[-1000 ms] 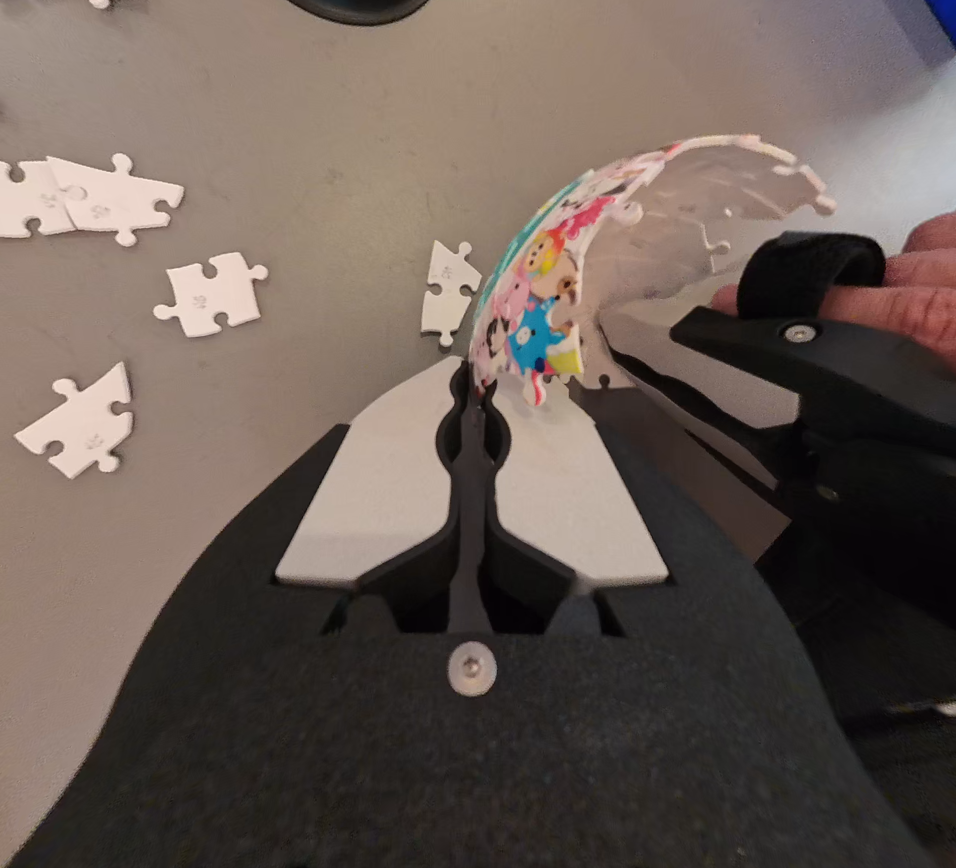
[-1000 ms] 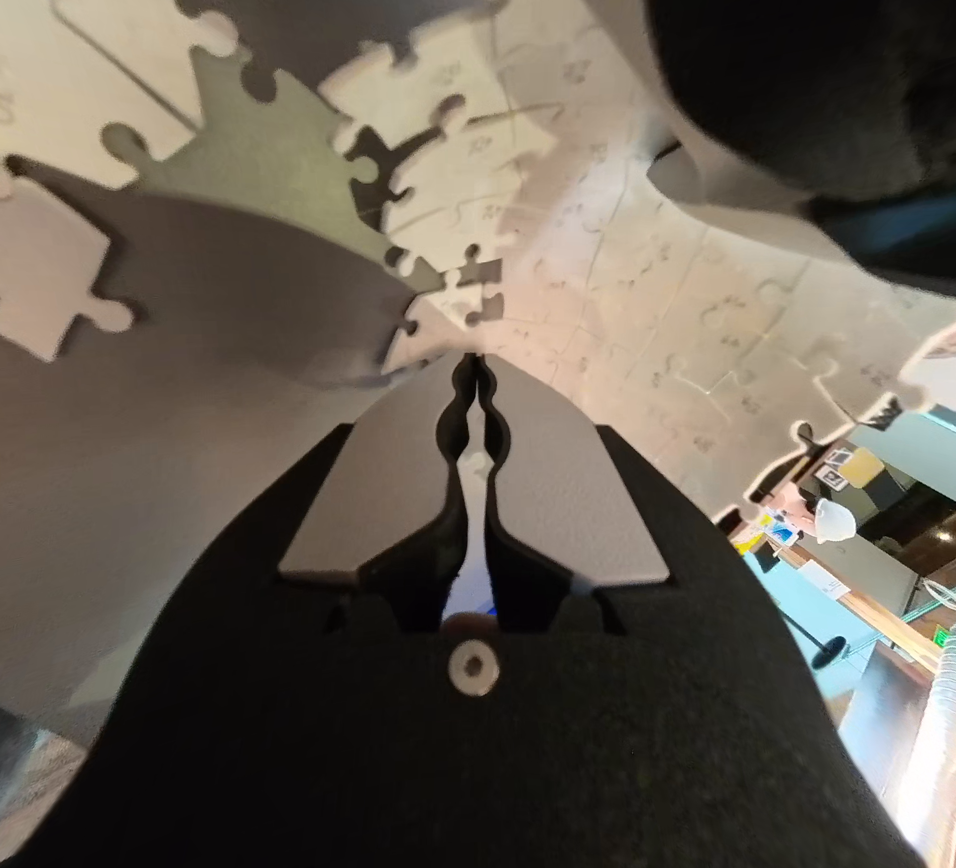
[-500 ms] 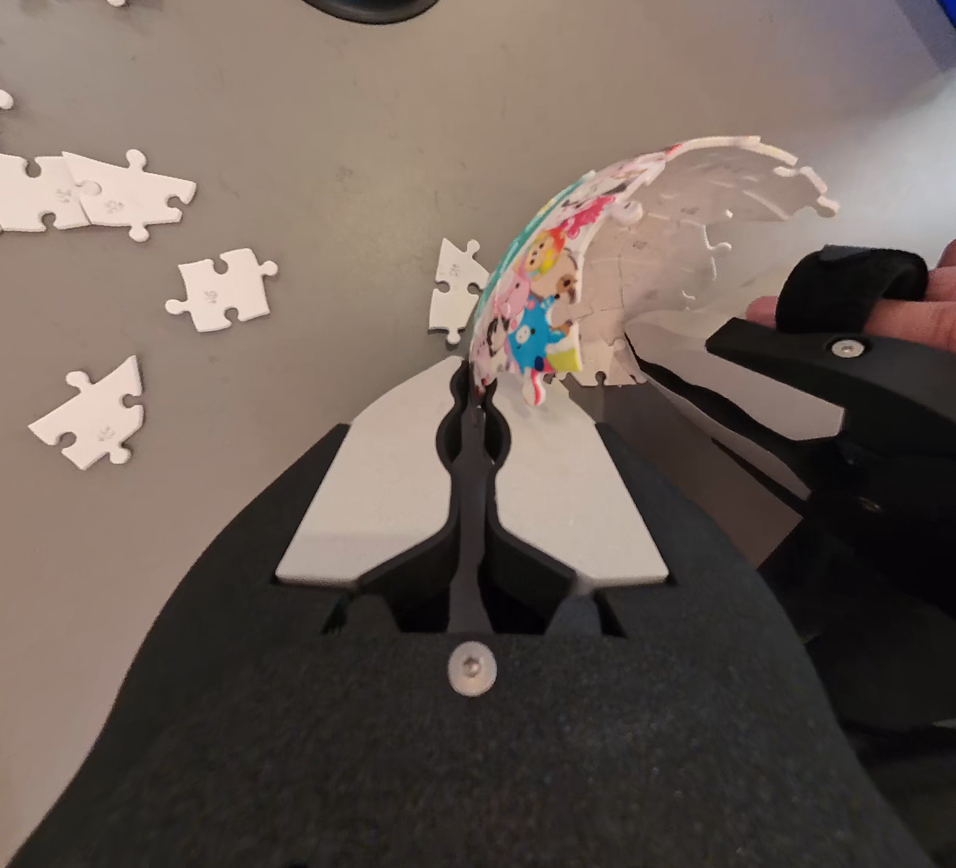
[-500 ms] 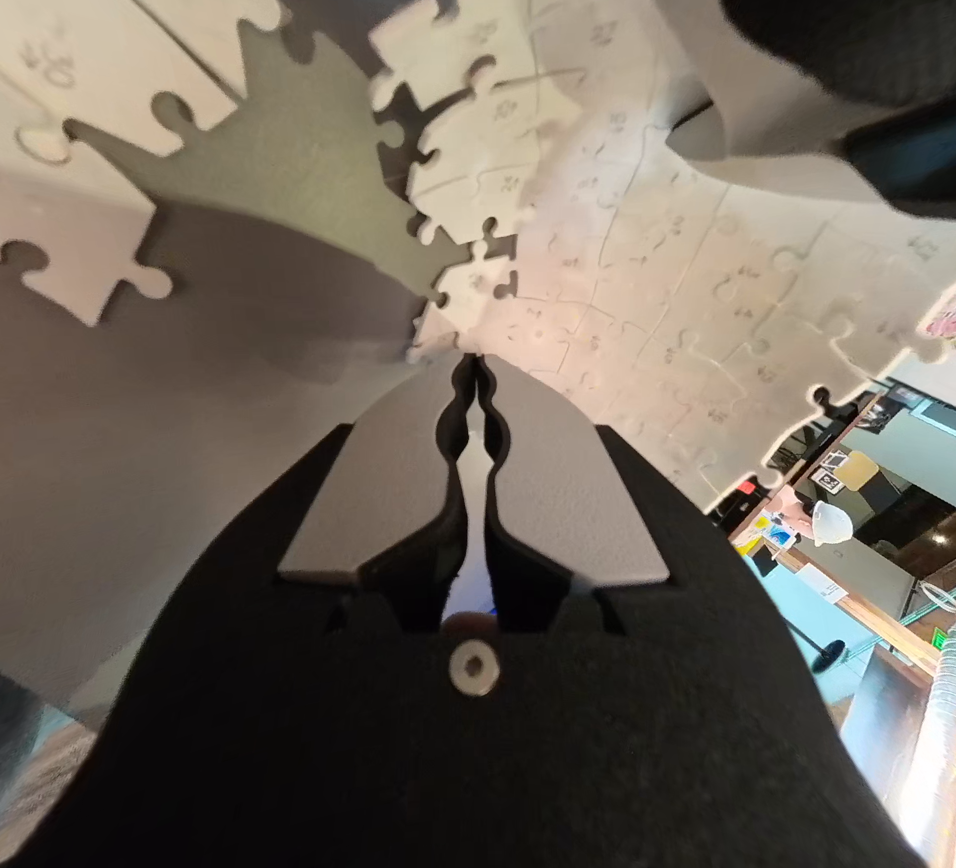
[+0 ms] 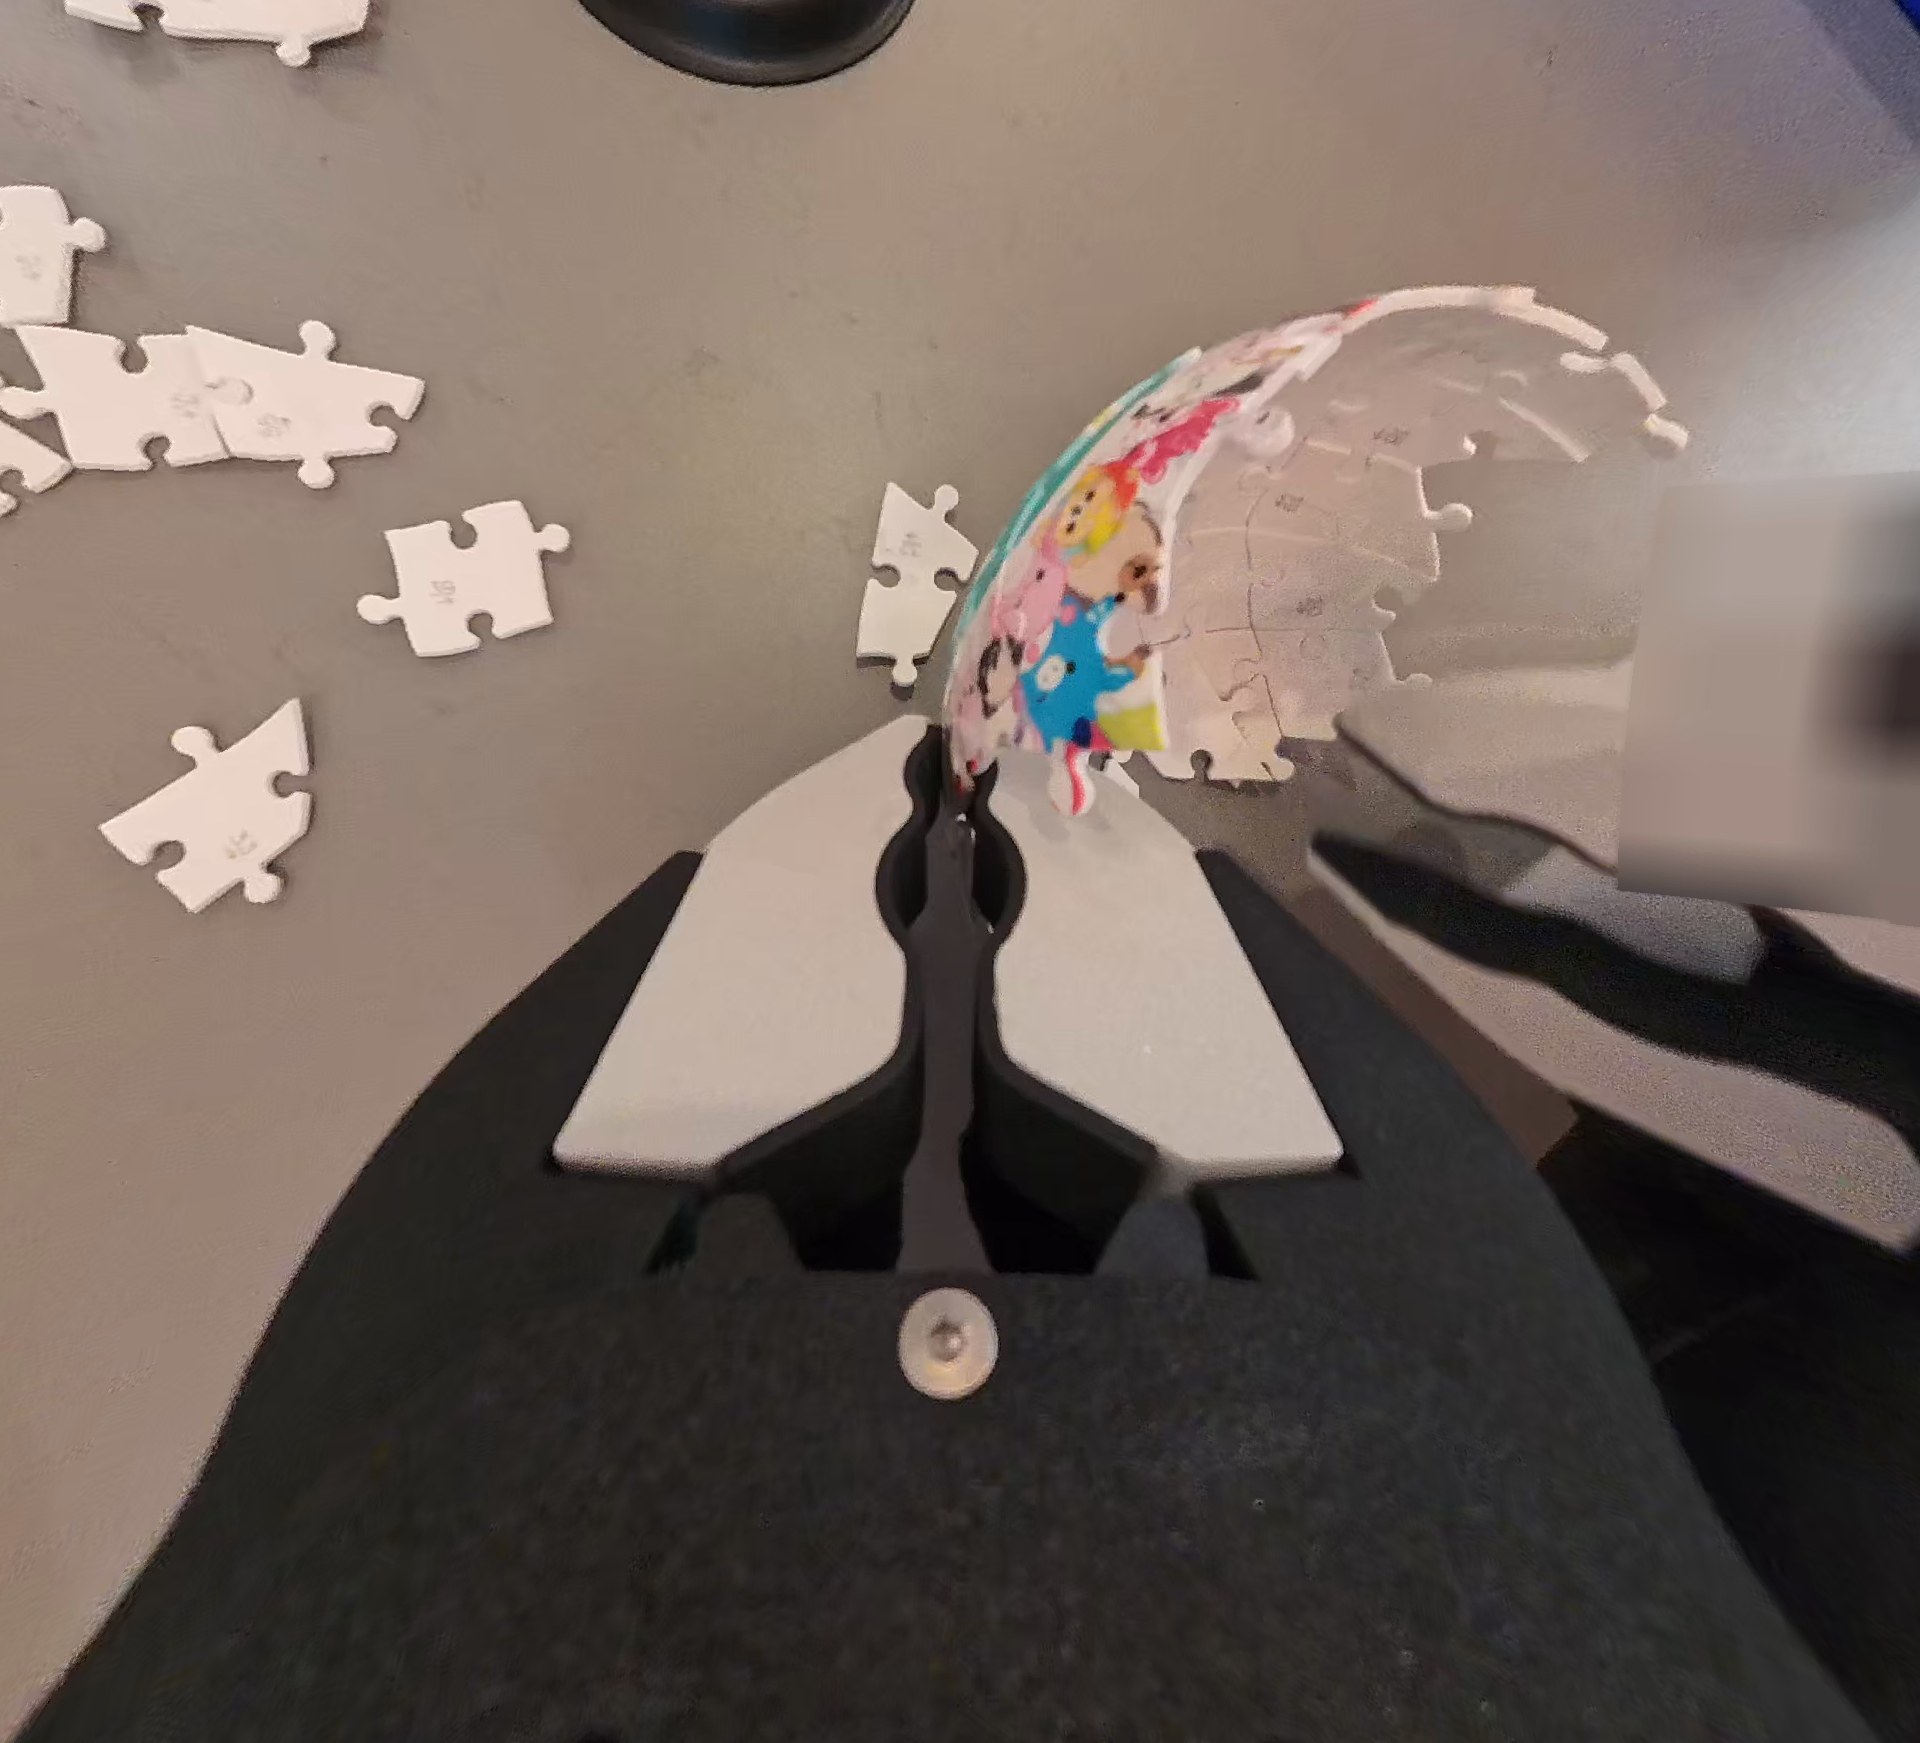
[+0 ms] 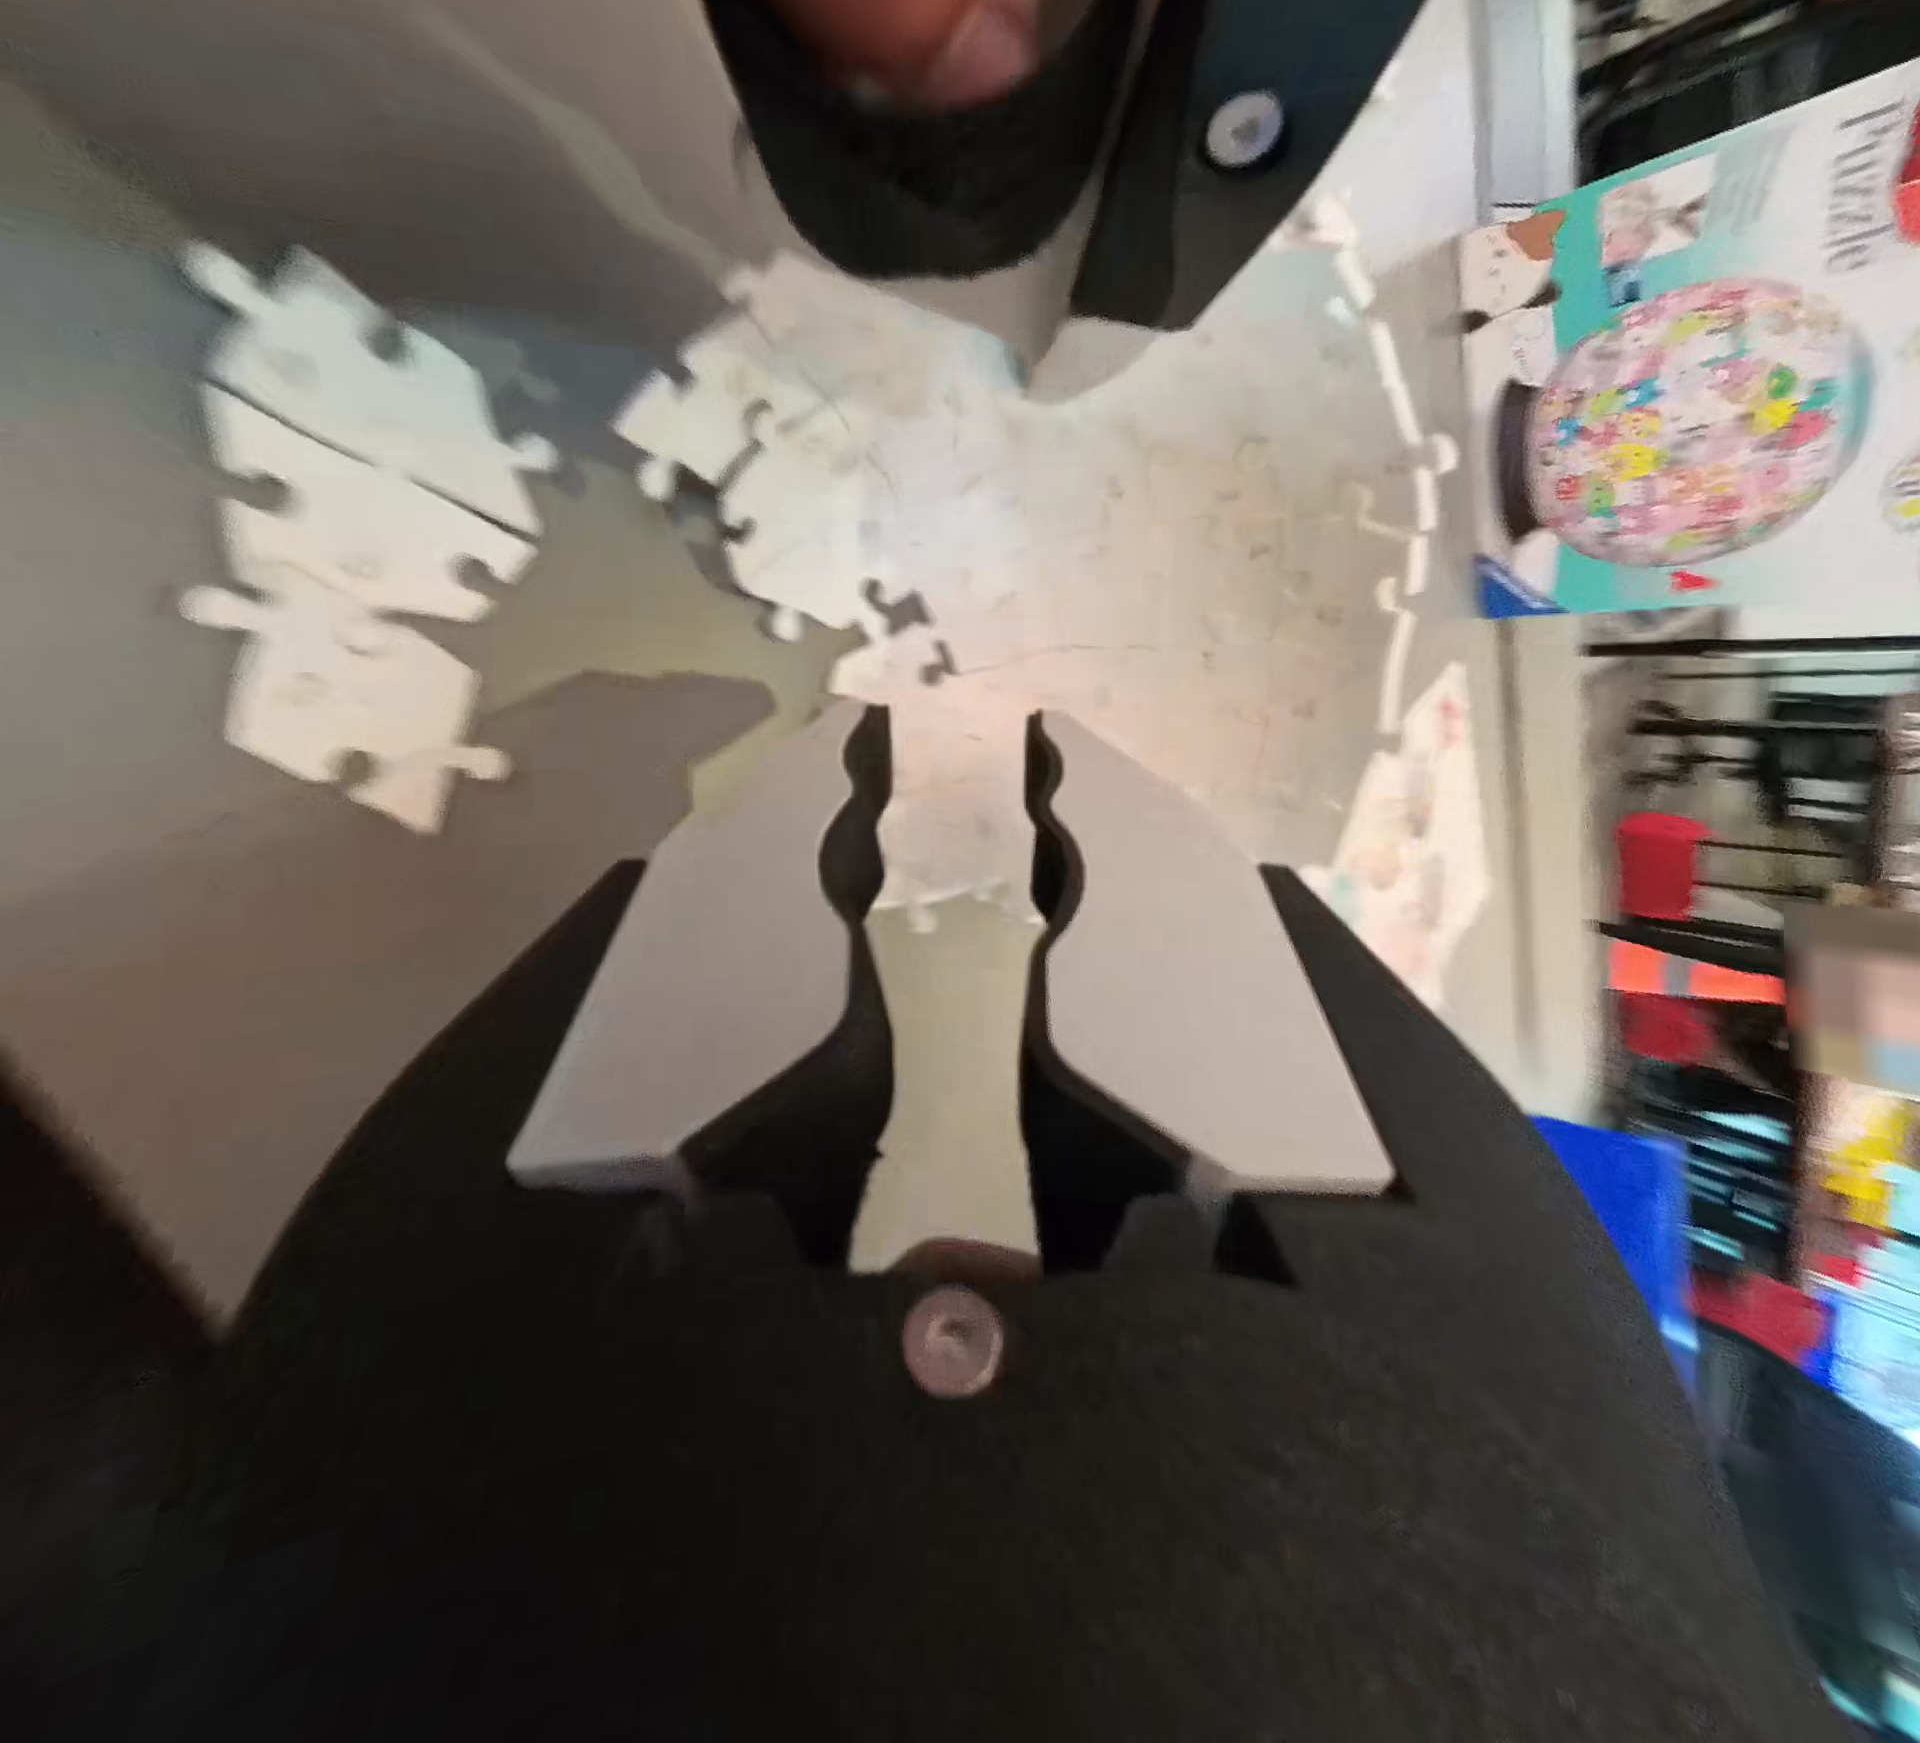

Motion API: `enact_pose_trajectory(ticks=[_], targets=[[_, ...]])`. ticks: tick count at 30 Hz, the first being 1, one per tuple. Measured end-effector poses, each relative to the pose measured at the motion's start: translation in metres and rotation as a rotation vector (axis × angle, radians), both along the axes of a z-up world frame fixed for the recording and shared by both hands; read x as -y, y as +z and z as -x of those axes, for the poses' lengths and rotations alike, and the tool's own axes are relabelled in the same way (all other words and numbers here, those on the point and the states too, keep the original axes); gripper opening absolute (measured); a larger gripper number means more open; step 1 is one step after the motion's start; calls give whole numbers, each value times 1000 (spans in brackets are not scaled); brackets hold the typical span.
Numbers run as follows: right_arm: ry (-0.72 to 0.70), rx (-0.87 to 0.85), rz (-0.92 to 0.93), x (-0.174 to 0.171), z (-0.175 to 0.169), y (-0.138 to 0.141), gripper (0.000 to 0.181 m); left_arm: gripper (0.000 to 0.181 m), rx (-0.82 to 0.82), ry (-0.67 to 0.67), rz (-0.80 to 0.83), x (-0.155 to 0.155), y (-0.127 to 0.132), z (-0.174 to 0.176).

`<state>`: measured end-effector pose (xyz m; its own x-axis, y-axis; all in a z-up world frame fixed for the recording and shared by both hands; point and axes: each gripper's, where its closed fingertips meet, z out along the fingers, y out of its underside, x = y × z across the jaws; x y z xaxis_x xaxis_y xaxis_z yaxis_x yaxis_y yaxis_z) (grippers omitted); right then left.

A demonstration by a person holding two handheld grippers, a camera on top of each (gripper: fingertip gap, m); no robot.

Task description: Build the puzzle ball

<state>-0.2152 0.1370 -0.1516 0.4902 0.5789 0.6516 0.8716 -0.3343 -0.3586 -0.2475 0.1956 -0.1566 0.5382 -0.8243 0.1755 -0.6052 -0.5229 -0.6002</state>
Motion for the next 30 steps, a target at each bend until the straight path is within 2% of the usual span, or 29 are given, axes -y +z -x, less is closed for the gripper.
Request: enact_pose_trajectory(ticks=[4, 6, 9, 11, 15, 21, 30], targets=[[-1, -167, 2, 13, 9, 1, 28, 2, 4, 9, -20, 1, 1, 0], [-31, -187, 51, 15, 6, -7, 44, 2, 6, 11, -27, 1, 2, 0], [-118, -214, 6, 12, 0, -9, 45, 2, 3, 12, -36, 1, 2, 0], [-107, -261, -38, 16, 9, -8, 43, 2, 4, 12, -38, 1, 3, 0], [-115, -263, -104, 15, 6, -2, 38, 2, 15, 10, -16, 1, 0, 1], [-109, -152, -51, 21, 2, -16, 40, 2, 14, 9, -13, 2, 2, 1], [-160, -108, 32, 14, -7, -31, 37, 3, 9, 2, -2, 8, 1, -5]])
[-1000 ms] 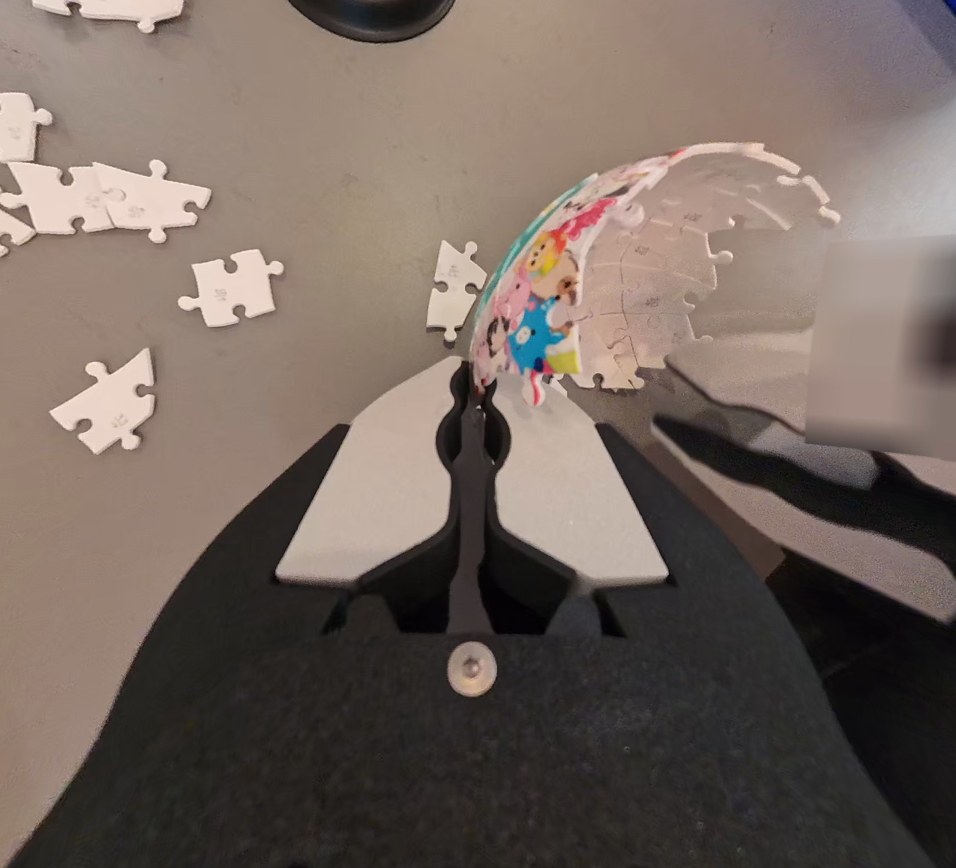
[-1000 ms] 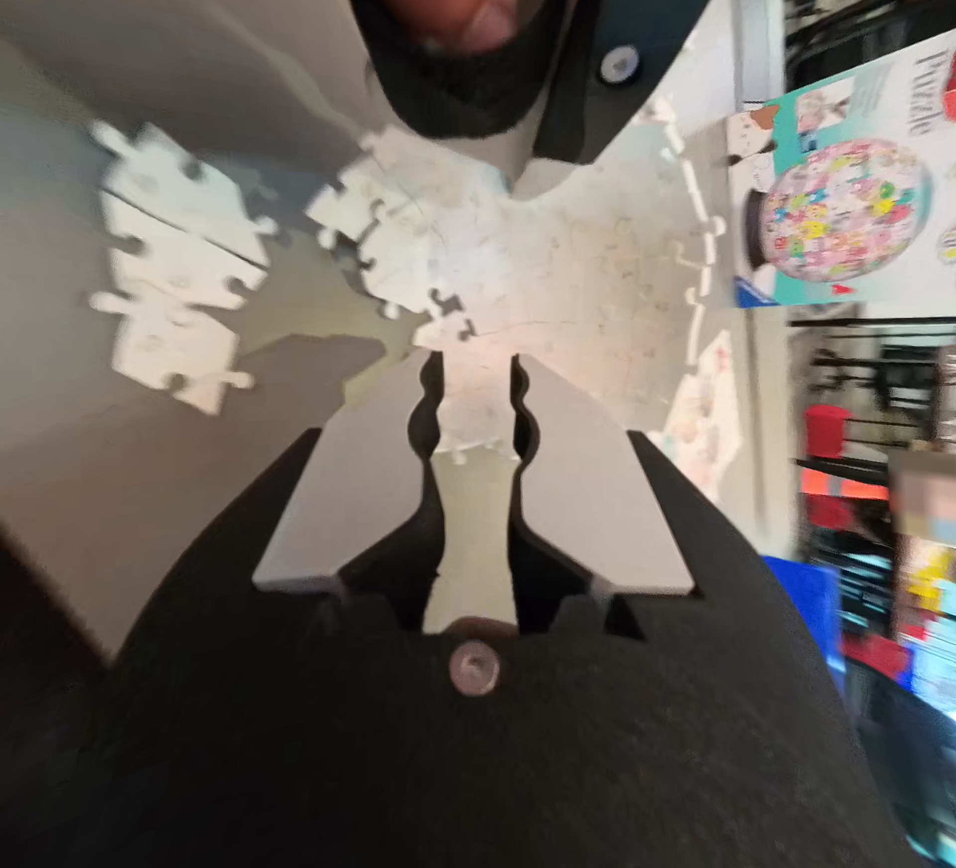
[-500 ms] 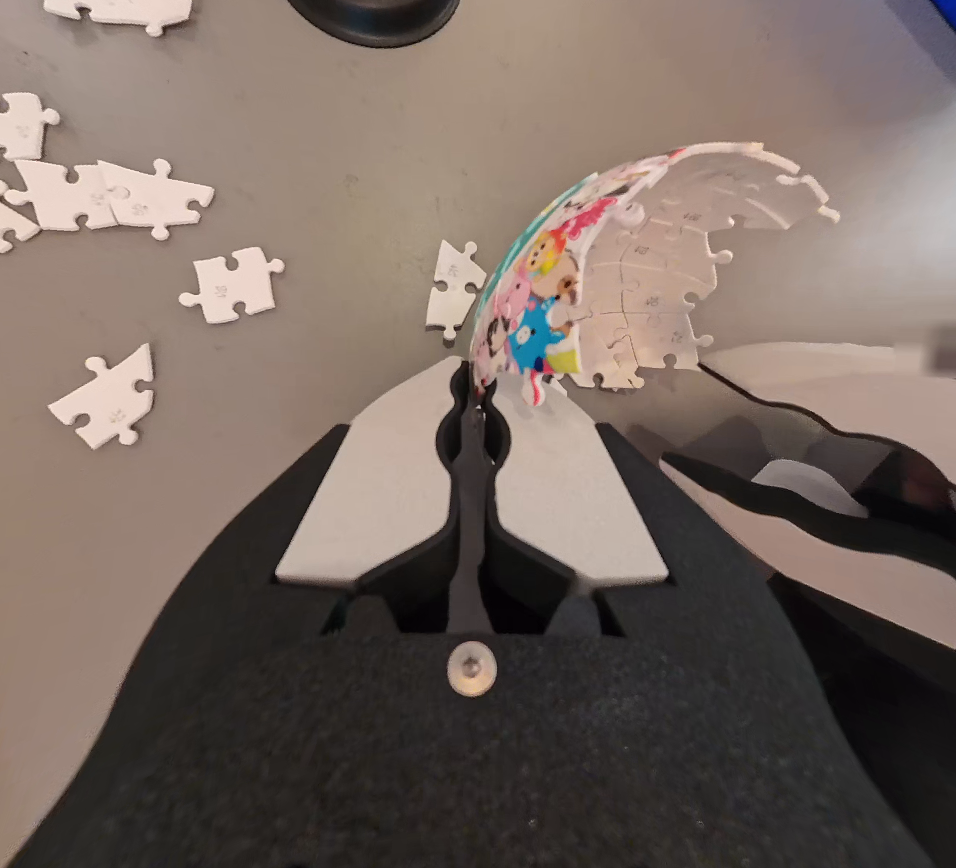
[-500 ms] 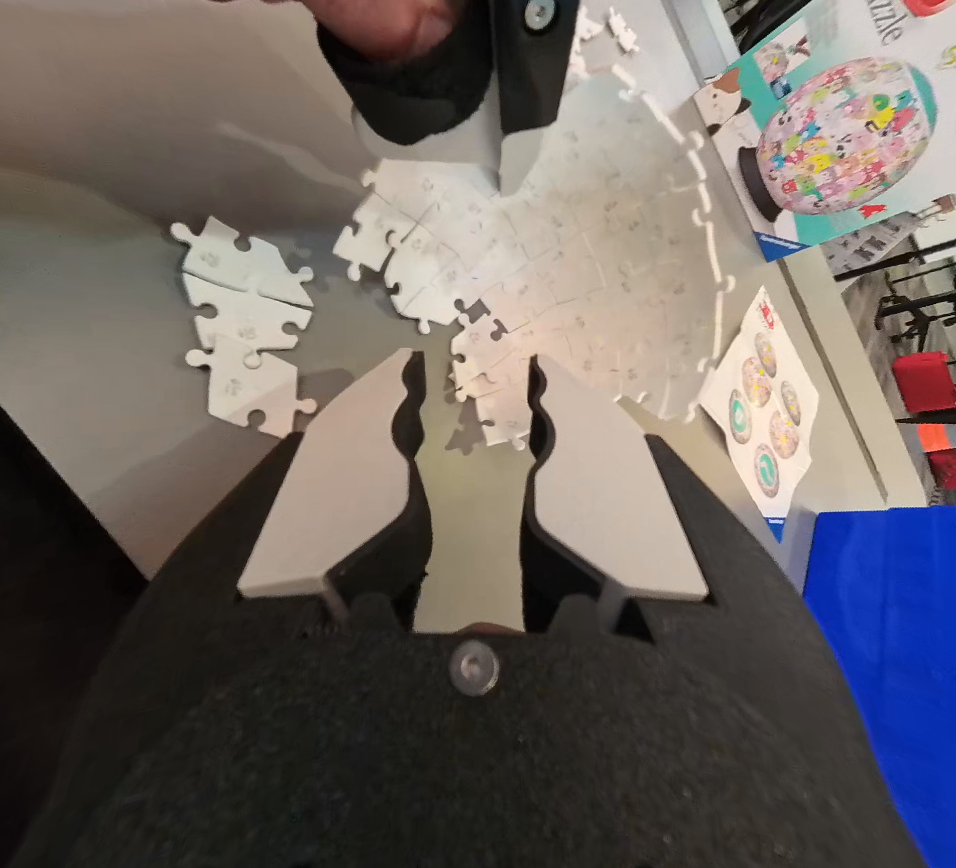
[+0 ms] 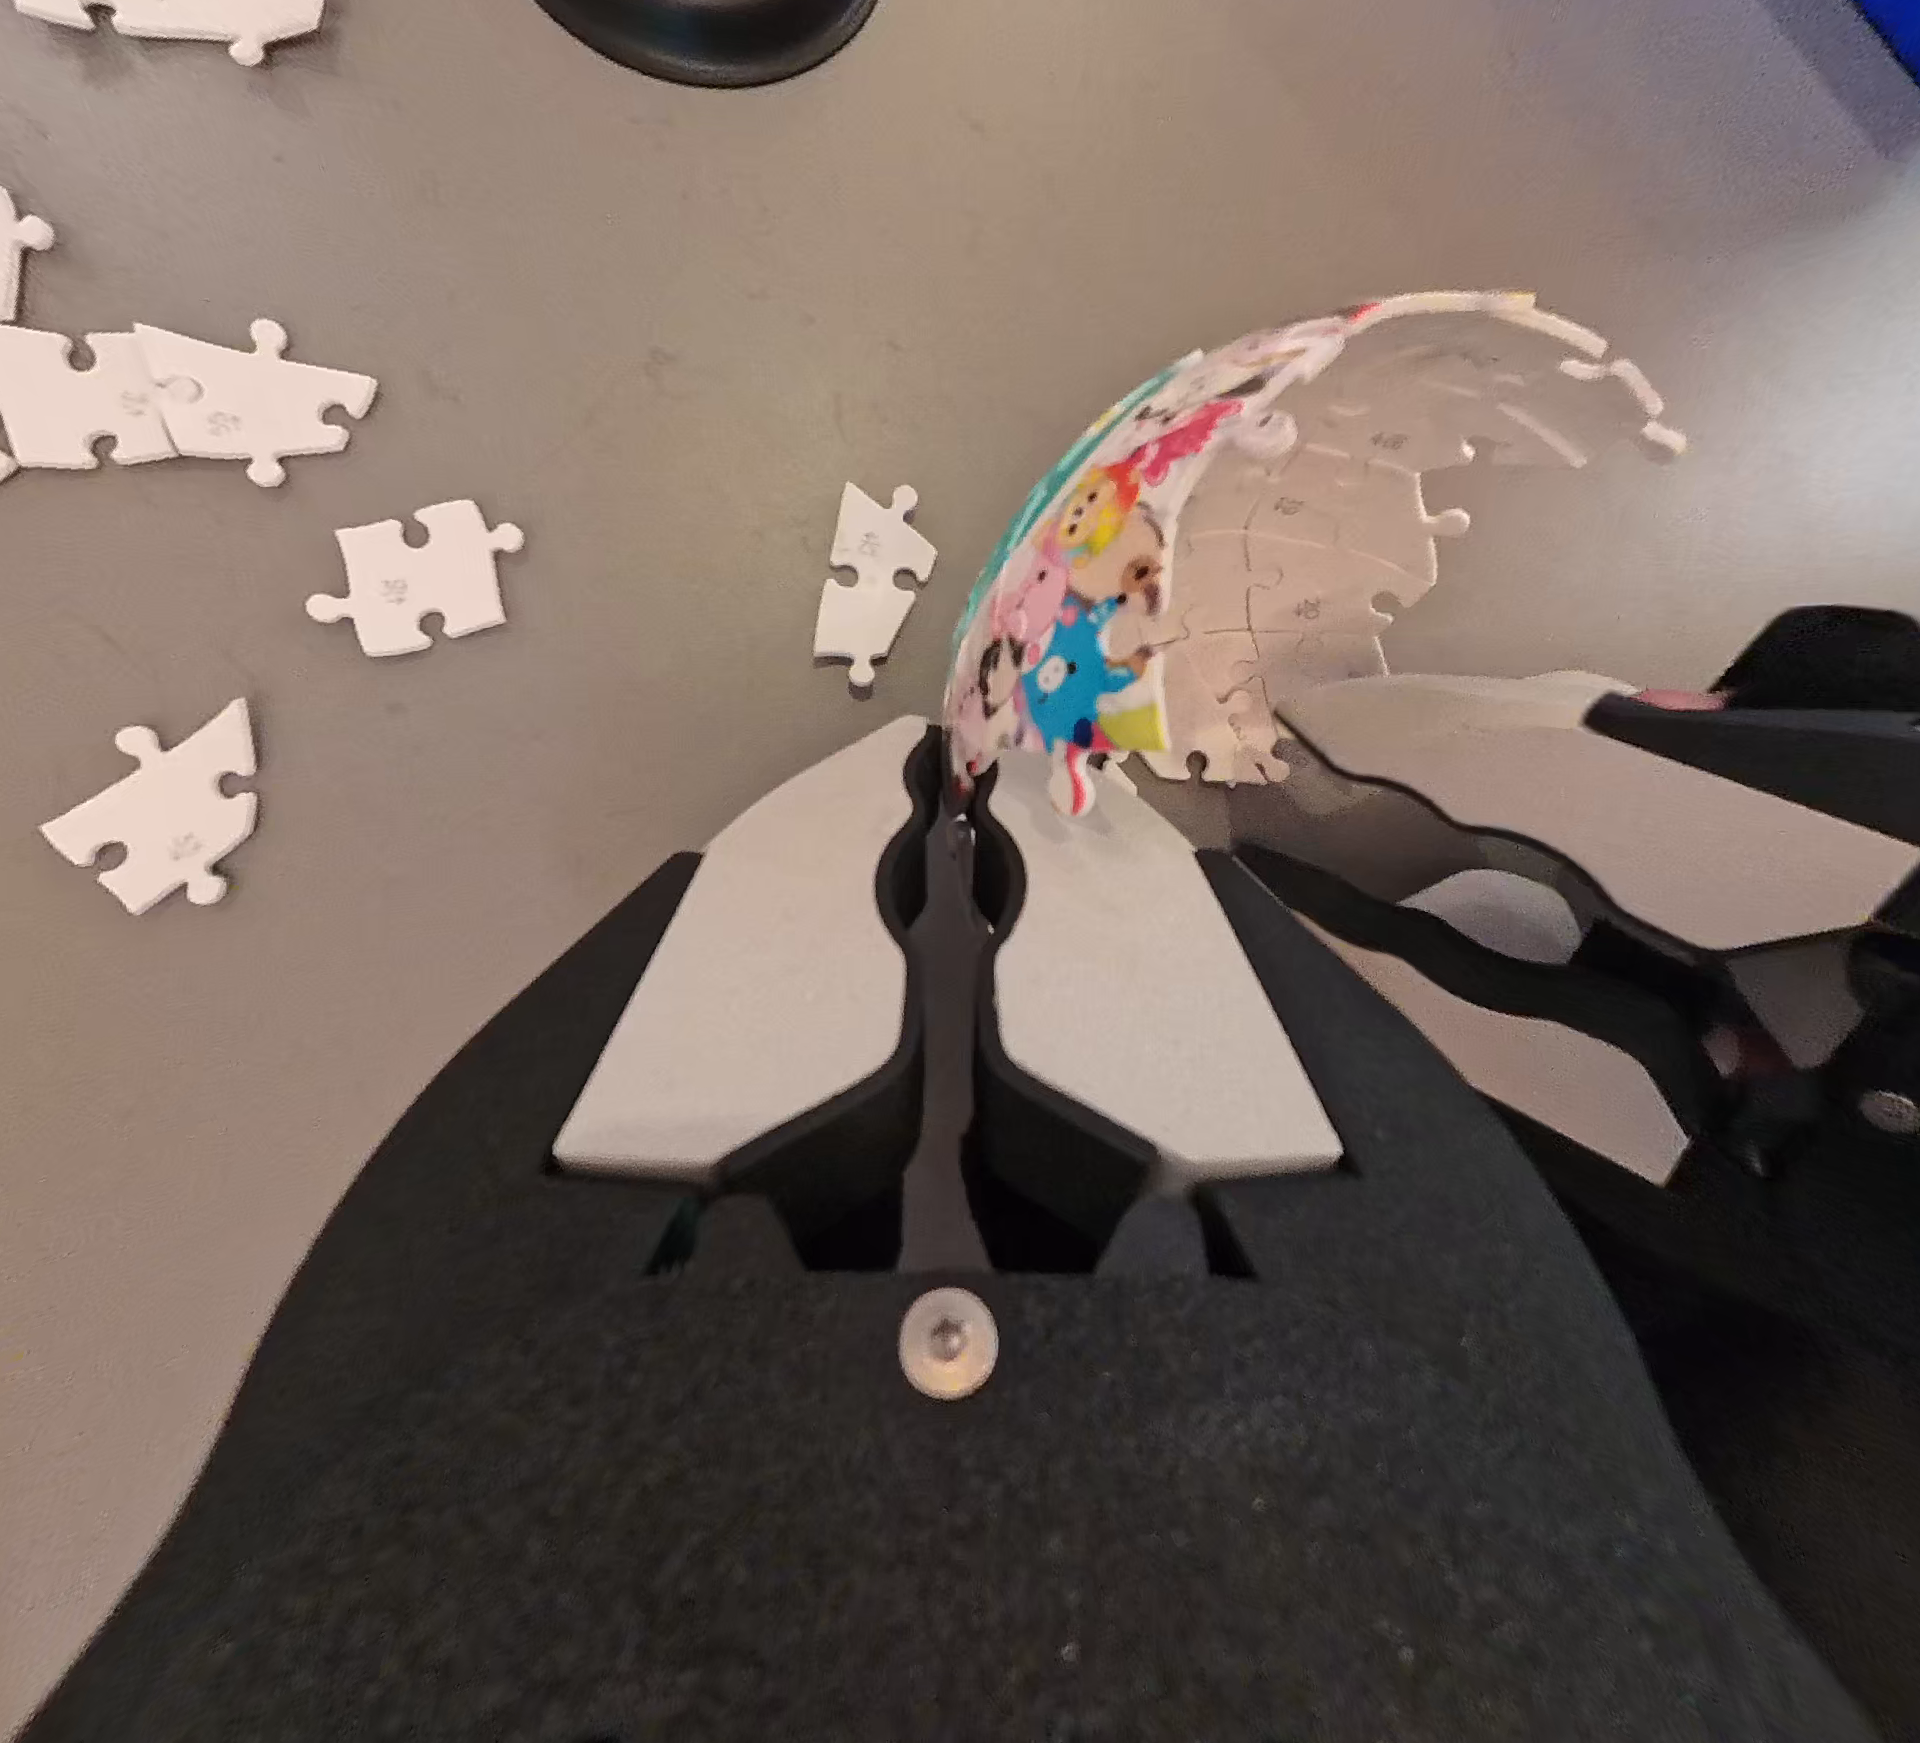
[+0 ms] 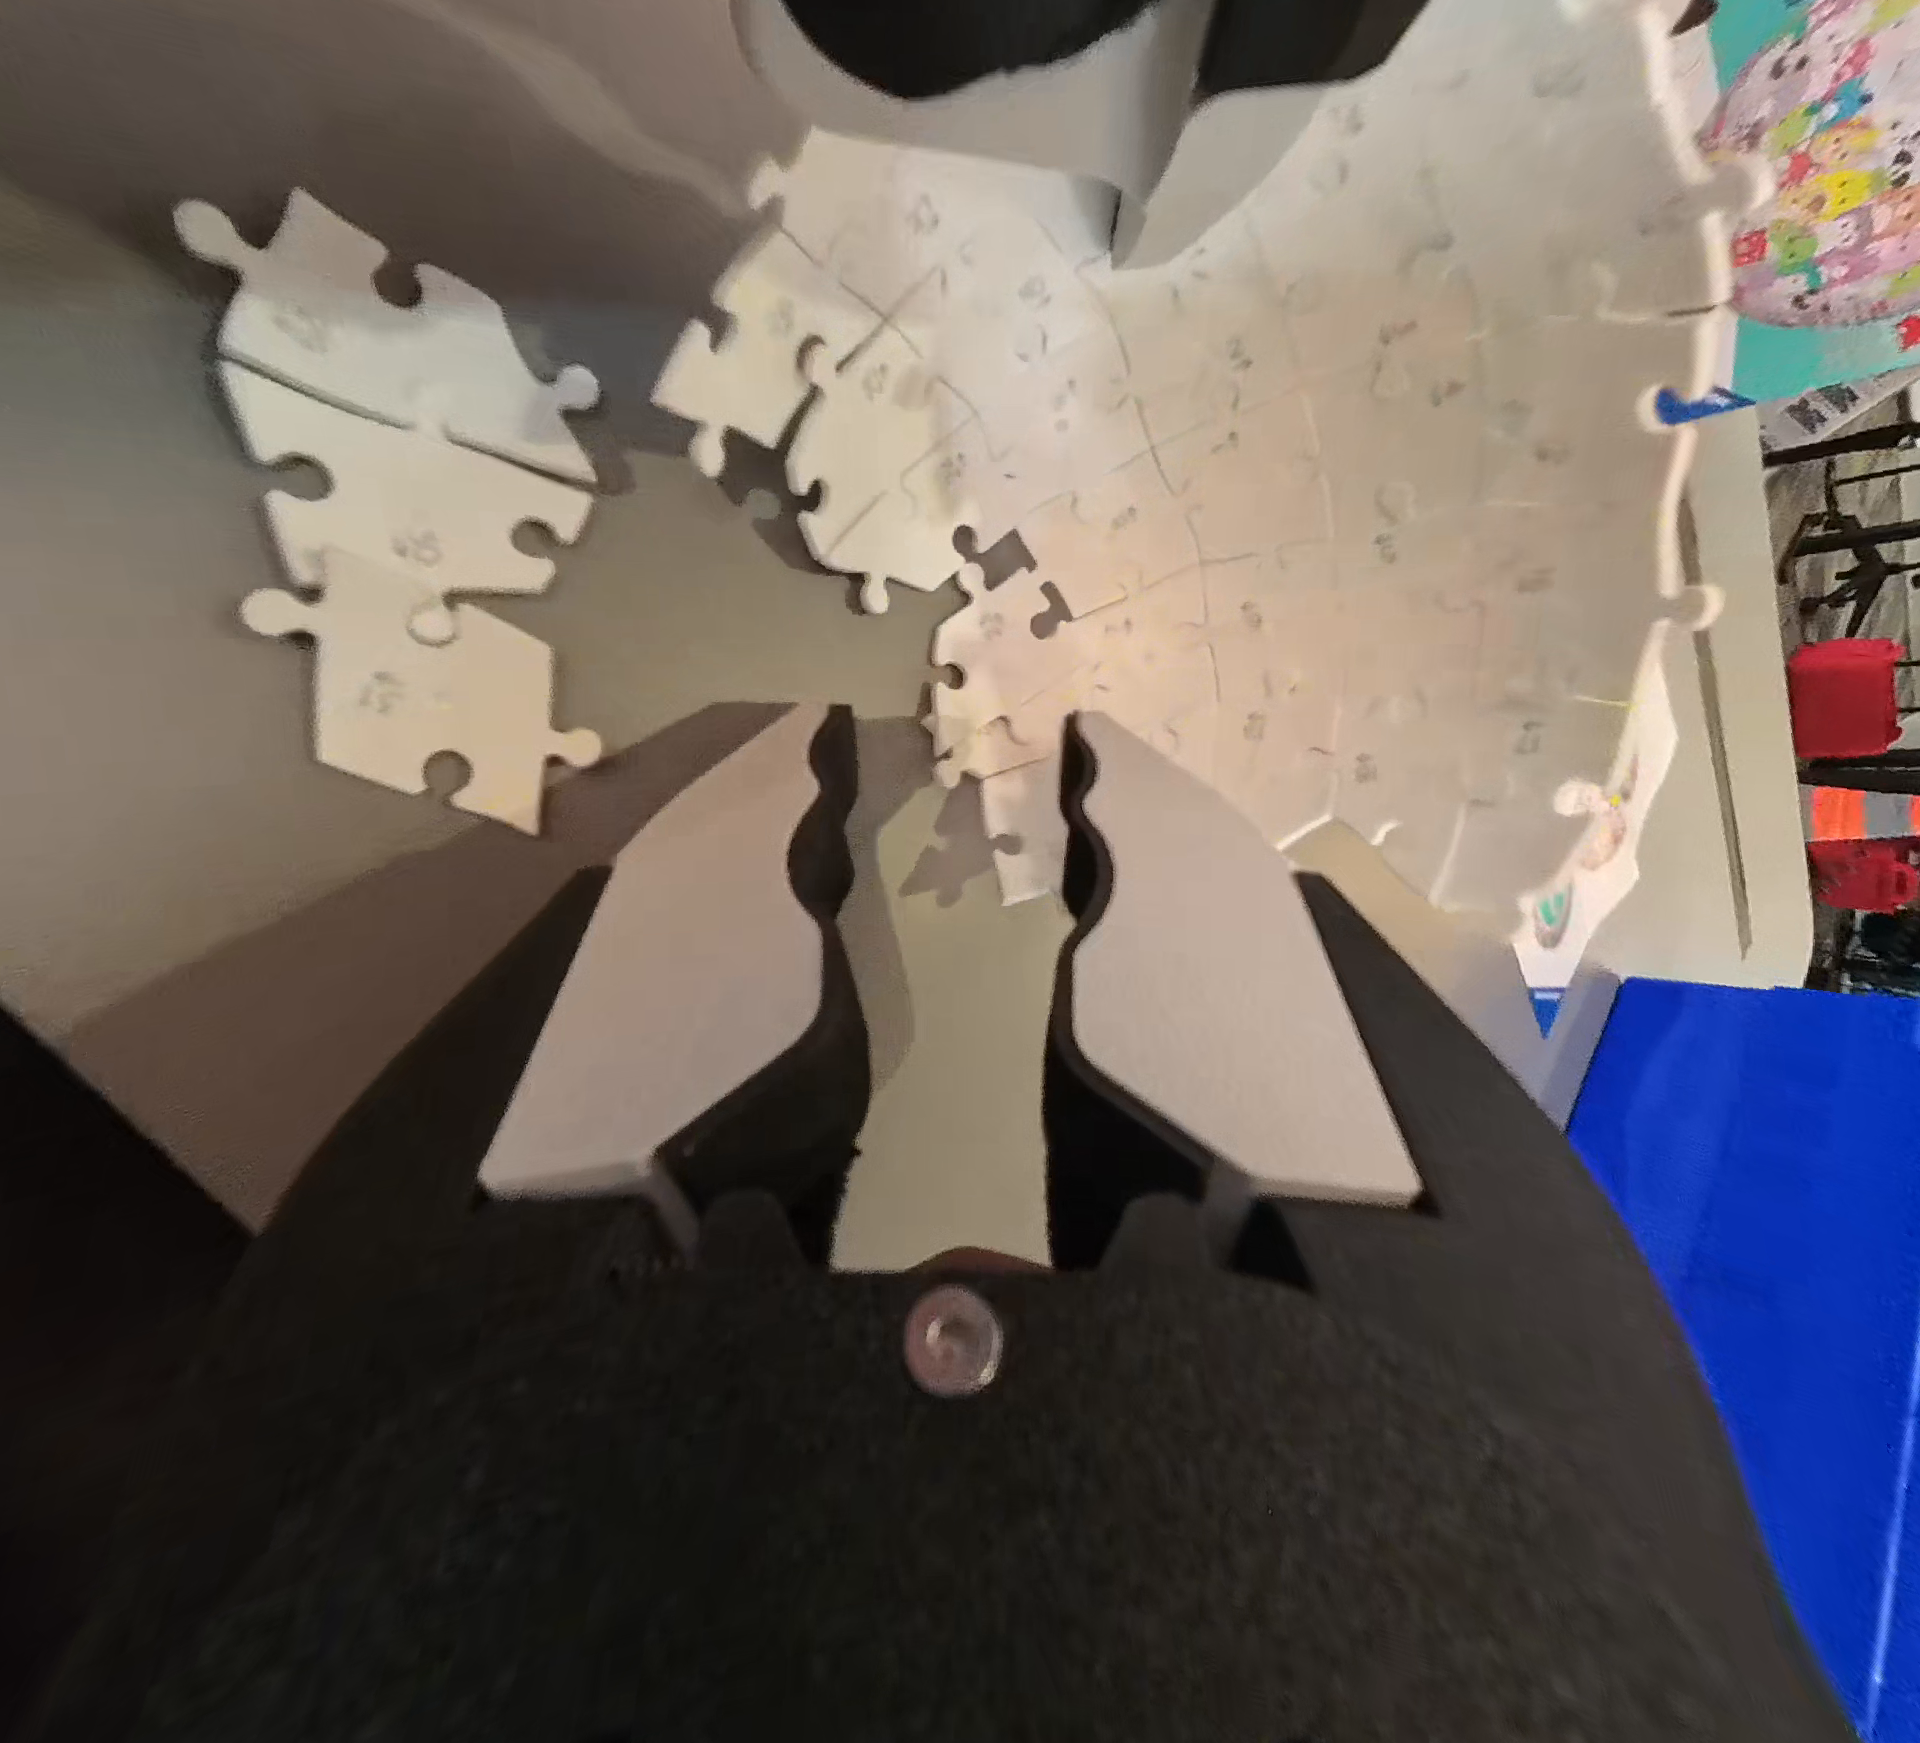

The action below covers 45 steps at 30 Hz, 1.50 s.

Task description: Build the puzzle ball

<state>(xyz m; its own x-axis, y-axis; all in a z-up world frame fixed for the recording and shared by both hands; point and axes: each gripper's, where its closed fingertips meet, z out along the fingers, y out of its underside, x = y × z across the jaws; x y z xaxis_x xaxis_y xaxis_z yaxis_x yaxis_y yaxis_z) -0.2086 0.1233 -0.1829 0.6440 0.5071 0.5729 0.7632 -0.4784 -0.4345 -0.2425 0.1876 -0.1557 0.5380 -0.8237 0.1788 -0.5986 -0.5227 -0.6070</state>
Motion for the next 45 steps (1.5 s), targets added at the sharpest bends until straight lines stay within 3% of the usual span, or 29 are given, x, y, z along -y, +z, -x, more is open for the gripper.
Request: enact_pose_trajectory(ticks=[9, 14, 25, 34, 45], targets=[[8, 43, 21, -2, -4, -9, 5, 3, 2, -9, 2, 3, 0, -2], [6, 35, 16, -3, -4, -8, 0, 3, 6, -9, 8, 3, 0, -2], [43, 2, 11, 0, 2, -1, 0, 3, 0, -9, 21, 1, -2, 0], [-128, -57, 52, -7, -11, -4, 24, 3, 1, -16, 14, 4, -1, -3], [-176, -205, 99, -4, -10, -9, 11, 3, -2, -26, 1, 6, 0, -5]])
